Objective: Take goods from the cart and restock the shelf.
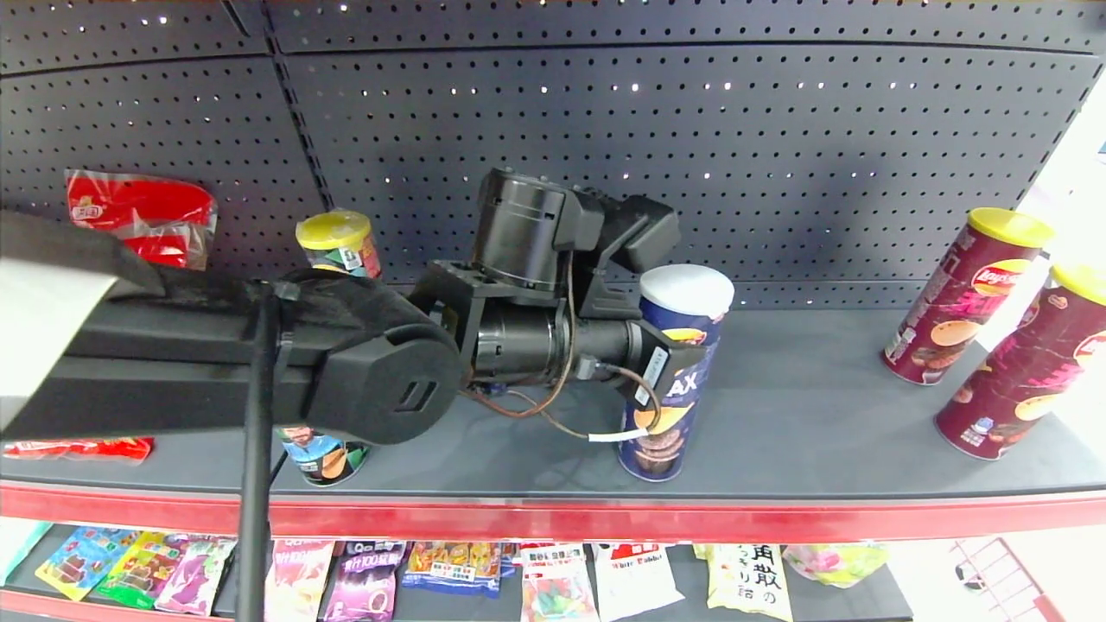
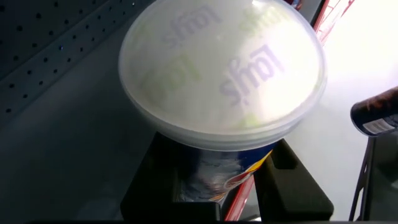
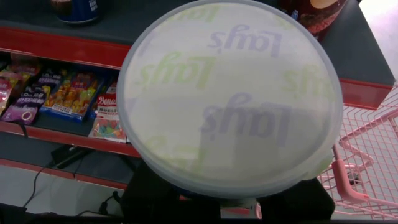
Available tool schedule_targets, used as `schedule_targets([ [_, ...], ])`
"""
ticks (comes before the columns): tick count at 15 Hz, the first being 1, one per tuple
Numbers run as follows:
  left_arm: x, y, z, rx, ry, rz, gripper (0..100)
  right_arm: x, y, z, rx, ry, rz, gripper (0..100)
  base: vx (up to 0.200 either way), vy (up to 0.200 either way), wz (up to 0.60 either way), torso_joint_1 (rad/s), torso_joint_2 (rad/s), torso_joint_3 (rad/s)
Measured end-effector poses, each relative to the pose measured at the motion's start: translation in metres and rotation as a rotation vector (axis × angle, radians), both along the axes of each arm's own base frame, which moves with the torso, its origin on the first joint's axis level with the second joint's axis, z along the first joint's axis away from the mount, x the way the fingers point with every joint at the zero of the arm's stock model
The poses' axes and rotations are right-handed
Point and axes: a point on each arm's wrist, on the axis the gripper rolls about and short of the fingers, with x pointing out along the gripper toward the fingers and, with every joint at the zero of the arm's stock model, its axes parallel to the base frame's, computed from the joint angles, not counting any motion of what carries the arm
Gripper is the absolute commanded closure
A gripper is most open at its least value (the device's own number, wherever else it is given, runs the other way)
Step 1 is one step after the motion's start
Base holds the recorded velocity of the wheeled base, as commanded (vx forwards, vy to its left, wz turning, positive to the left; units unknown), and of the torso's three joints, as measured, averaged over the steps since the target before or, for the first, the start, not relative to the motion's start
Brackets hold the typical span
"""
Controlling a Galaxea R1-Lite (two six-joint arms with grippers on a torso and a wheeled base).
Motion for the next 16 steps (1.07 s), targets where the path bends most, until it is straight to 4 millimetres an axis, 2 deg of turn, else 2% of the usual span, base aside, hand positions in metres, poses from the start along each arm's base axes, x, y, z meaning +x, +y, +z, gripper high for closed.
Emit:
schedule_targets([
  [6,-0.003,0.002,-0.013,-0.002,-0.006,0.024,100,0.0,0.0,0.0,0.001,-0.001,0.0,100,0.0,0.0,0.0,0.0,0.0,0.0],
  [16,-0.012,0.0,-0.008,-0.014,0.015,0.024,100,0.0,0.0,0.0,0.0,0.001,0.001,100,0.0,0.0,0.0,0.0,0.0,0.0],
])
